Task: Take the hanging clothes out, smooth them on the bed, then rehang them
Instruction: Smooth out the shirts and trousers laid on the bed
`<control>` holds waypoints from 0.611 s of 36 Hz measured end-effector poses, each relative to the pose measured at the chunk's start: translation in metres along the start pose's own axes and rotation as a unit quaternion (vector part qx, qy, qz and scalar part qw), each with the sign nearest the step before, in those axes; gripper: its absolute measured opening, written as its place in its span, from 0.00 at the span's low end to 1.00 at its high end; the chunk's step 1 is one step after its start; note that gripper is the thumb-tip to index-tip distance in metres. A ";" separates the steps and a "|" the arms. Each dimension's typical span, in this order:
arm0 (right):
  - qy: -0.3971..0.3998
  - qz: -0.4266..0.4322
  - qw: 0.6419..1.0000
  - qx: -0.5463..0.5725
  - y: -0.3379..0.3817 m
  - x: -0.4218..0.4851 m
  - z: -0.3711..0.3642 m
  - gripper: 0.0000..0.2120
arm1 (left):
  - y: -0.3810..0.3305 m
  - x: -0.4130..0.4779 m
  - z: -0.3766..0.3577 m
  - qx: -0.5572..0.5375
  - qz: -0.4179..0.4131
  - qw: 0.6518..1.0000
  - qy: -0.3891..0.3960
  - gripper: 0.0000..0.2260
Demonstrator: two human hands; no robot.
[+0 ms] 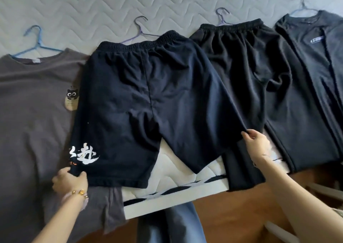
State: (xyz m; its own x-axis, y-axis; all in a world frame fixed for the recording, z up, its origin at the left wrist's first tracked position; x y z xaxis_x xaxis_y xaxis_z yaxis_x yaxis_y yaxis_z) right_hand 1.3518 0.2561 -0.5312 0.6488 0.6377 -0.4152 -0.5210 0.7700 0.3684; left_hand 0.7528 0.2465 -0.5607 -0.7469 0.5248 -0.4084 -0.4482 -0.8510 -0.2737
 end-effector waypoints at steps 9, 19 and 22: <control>0.032 -0.101 0.993 0.058 -0.069 0.004 0.032 0.07 | -0.045 -0.131 -0.058 -0.070 -0.117 0.985 0.102 0.14; 0.133 -0.070 0.986 0.075 -0.148 0.054 0.053 0.11 | -0.058 -0.274 -0.190 -0.095 -0.069 0.934 0.337 0.07; 0.174 -0.055 0.979 0.089 -0.159 0.070 0.048 0.09 | -0.077 -0.313 -0.210 -0.088 -0.073 0.946 0.304 0.07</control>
State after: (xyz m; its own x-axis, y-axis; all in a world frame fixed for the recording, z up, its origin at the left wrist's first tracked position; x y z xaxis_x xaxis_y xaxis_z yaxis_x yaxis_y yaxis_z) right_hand 1.5067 0.1773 -0.5793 0.4515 0.5436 -0.7076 -0.3329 0.8384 0.4316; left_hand 1.1238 0.1521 -0.5949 -0.2391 0.5975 -0.7653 -0.3954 -0.7798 -0.4853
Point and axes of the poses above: each hand's wrist, its own x-axis towards the middle knuckle, its own z-axis out of the back of the hand, y = z × x, the point moved 8 cm from there along x, towards the middle knuckle, and after that the axes turned 5 degrees about -x, right-handed, at the moved point
